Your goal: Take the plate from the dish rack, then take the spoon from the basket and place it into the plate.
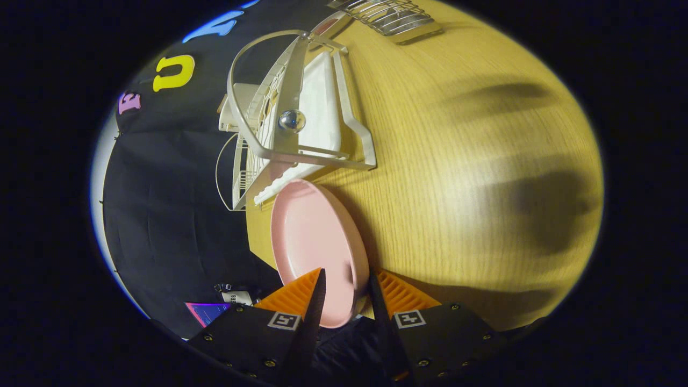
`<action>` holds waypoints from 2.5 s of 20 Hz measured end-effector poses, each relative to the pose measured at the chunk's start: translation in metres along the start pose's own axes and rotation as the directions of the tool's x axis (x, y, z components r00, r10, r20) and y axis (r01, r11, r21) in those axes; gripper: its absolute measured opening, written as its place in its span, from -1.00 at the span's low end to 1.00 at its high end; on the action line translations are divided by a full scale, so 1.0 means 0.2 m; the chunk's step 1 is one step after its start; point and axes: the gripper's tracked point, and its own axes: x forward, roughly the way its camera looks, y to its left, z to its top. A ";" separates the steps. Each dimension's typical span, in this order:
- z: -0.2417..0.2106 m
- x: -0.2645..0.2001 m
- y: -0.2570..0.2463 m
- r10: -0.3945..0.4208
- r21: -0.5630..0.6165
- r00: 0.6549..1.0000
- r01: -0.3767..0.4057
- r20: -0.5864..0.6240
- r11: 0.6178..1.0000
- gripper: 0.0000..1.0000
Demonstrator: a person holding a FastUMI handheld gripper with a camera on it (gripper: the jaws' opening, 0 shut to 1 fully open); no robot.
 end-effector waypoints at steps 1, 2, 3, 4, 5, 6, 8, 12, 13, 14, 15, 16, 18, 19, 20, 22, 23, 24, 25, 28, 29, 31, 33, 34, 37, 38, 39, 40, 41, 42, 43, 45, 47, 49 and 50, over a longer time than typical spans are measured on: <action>0.01 -0.02 -0.01 -0.001 0.003 1.000 0.001 0.007 1.000 -0.02; 0.01 -0.03 -0.02 -0.001 -0.001 1.000 0.001 0.013 1.000 -0.02; 0.00 -0.06 -0.02 -0.003 -0.006 1.000 0.004 0.015 1.000 -0.02; 0.00 -0.08 -0.01 0.012 -0.007 1.000 -0.012 0.019 1.000 -0.02; 0.02 -0.11 -0.01 0.016 -0.010 0.999 -0.015 0.036 1.000 -0.01; 0.03 -0.13 0.00 0.014 -0.017 0.998 -0.013 0.058 1.000 0.09; 0.09 -0.21 -0.01 -0.005 -0.049 0.994 0.011 0.111 0.999 0.09; 0.32 -0.41 -0.02 -0.067 -0.118 0.951 0.107 0.300 0.987 0.09; 0.39 -0.48 -0.02 -0.074 -0.125 0.932 0.126 0.356 0.984 0.09; 0.45 -0.56 -0.01 -0.079 -0.134 0.909 0.145 0.409 0.980 0.08; 0.52 -0.62 0.00 -0.085 -0.142 0.882 0.169 0.463 0.975 0.08; 0.59 -0.65 0.01 -0.087 -0.147 0.852 0.188 0.516 0.971 0.09; 0.71 -0.75 0.02 -0.093 -0.144 0.780 0.229 0.619 0.963 0.08; 0.77 -0.80 0.03 -0.098 -0.140 0.737 0.254 0.669 0.957 0.09; 0.82 -0.85 0.05 -0.103 -0.131 0.691 0.277 0.715 0.952 0.09; 0.91 -0.92 0.07 -0.107 -0.116 0.607 0.316 0.787 0.941 0.08; 0.96 -0.94 0.08 -0.111 -0.103 0.566 0.333 0.817 0.937 0.08; 1.01 -0.96 0.09 -0.115 -0.089 0.531 0.343 0.839 0.935 0.09; 1.05 -0.97 0.09 -0.120 -0.072 0.499 0.349 0.858 0.934 0.08; 1.20 -0.99 0.09 -0.138 -0.016 0.412 0.349 0.901 0.937 0.08; 1.23 -1.00 0.08 -0.142 0.001 0.383 0.346 0.913 0.938 0.09; 1.31 -1.00 0.08 -0.144 0.024 0.339 0.335 0.930 0.942 0.09; 1.36 -0.98 0.05 -0.156 0.043 0.315 0.338 0.936 0.940 0.09; 1.39 -0.98 0.03 -0.166 0.056 0.296 0.346 0.941 0.936 0.09; 1.45 -0.96 -0.01 -0.178 0.082 0.271 0.330 0.946 0.940 -0.24; 1.46 -0.94 -0.03 -0.180 0.088 0.275 0.317 0.945 0.944 -0.24; 1.48 -0.92 -0.05 -0.192 0.101 0.276 0.312 0.942 0.945 -0.24; 1.50 -0.94 -0.06 -0.188 0.103 0.267 0.302 0.945 0.948 -0.24; 1.51 -0.94 -0.05 -0.193 0.113 0.252 0.301 0.948 0.947 -0.44; 1.51 -0.92 -0.02 -0.174 0.091 0.275 0.290 0.946 0.953 -0.68; 1.51 -0.89 -0.03 -0.184 0.097 0.283 0.297 0.941 0.950 -0.68; 1.52 -0.90 -0.02 -0.190 0.101 0.282 0.304 0.940 0.947 -0.88; 1.53 -0.92 -0.02 -0.194 0.099 0.287 0.314 0.938 0.944 -0.88; 1.52 -0.95 0.01 -0.192 0.098 0.284 0.314 0.939 0.944 -0.88; 1.53 -0.98 0.02 -0.188 0.096 0.277 0.315 0.942 0.944 -0.88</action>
